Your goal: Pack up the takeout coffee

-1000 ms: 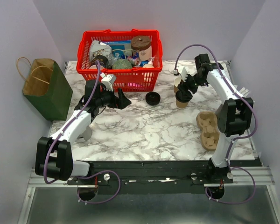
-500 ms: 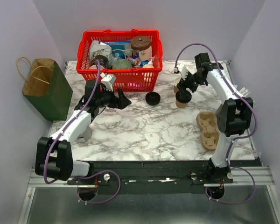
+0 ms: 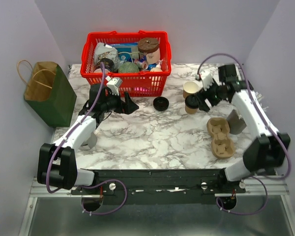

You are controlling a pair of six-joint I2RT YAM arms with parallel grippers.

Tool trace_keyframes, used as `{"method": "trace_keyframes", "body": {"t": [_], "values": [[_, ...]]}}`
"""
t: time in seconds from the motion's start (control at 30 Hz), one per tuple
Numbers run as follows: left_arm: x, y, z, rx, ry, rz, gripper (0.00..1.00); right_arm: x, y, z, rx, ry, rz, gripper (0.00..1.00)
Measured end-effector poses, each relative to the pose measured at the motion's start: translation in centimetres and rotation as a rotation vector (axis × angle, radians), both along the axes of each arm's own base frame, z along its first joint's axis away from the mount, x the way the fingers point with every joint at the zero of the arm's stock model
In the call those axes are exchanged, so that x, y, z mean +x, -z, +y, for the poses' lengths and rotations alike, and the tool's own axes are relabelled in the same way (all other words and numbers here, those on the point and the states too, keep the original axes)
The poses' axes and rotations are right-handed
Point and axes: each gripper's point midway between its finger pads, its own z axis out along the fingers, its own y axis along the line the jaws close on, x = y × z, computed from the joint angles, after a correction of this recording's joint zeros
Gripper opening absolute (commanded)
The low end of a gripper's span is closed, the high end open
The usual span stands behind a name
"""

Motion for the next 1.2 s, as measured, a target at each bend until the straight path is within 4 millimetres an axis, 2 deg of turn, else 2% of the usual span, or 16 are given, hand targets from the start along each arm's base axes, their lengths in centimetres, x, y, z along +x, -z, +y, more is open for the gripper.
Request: {"method": "trace_keyframes", "body": {"t": [0.1, 0.2, 0.3, 0.37, 0.5, 0.67, 0.87, 1.2], "values": [[0.5, -0.6, -0.2, -0.012, -0.005, -0.007, 0.97, -5.6, 1.0, -2.0, -0.024, 0.108, 0.043, 0.79], [1.2, -1.2, -0.3, -0.025, -0.010, -0.014, 0.97, -10.4, 3.7, -3.6, -0.051, 0.200, 0.157, 0.74], [1.6, -1.1, -0.5, -0.035, -0.015, -0.010, 0.97, -13.3, 6.3, -4.8, -0.076, 0.281, 0.278, 0.70], [1.7, -0.7, -0.6, -0.041, -0.020, 0.006, 0.97, -14.5, 7.4, -5.7, -0.090, 0.333, 0.337, 0.68], [1.9, -0.1, -0.6, -0.045, -0.023, 0.027, 0.97, -15.0, 8.2, -7.6, -0.081, 0.449, 0.398, 0.62], [1.9, -0.1, -0.7, -0.046, -0.023, 0.027, 0.97, -14.6, 9.0, -9.3, -0.070, 0.539, 0.451, 0.62], [1.9, -0.1, -0.7, -0.045, -0.022, 0.026, 0.97, -13.5, 9.0, -9.4, -0.066, 0.548, 0.450, 0.63], [1.9, -0.1, -0.7, -0.045, -0.022, 0.026, 0.97, -13.4, 9.4, -9.4, -0.065, 0.563, 0.467, 0.61]]}}
